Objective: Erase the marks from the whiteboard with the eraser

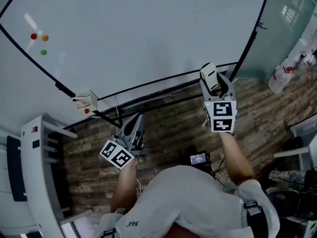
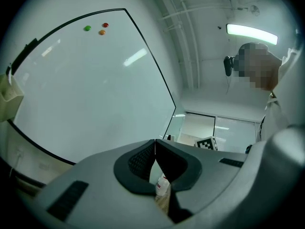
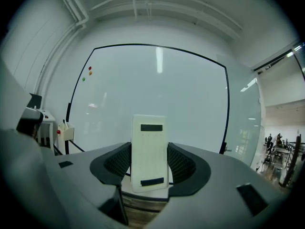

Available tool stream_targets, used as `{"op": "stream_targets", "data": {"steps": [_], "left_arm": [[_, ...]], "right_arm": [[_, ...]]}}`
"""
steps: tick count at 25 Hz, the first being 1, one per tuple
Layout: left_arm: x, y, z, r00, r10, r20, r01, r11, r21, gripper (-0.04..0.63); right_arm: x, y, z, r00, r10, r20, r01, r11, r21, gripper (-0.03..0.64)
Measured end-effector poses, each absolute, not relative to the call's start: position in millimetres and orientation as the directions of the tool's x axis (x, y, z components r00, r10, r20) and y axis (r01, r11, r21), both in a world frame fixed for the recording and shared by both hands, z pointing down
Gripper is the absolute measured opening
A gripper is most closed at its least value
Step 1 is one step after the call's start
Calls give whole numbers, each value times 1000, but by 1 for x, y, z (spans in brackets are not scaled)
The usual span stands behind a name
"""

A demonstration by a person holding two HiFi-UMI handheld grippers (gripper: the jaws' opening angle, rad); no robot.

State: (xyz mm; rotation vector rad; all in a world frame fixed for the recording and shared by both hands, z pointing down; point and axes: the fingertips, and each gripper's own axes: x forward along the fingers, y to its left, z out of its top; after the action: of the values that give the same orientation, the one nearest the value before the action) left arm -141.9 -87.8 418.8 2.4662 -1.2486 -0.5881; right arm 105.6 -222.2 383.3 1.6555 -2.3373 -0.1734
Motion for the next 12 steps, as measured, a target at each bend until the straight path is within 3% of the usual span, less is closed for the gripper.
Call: {"op": "stream_targets", "data": {"steps": [12], "left_arm": [[-142, -57, 425, 554, -806, -209, -687, -584, 432, 6]], "right_arm": [[123, -177, 383, -316, -944, 99, -933, 328, 147, 252]]}}
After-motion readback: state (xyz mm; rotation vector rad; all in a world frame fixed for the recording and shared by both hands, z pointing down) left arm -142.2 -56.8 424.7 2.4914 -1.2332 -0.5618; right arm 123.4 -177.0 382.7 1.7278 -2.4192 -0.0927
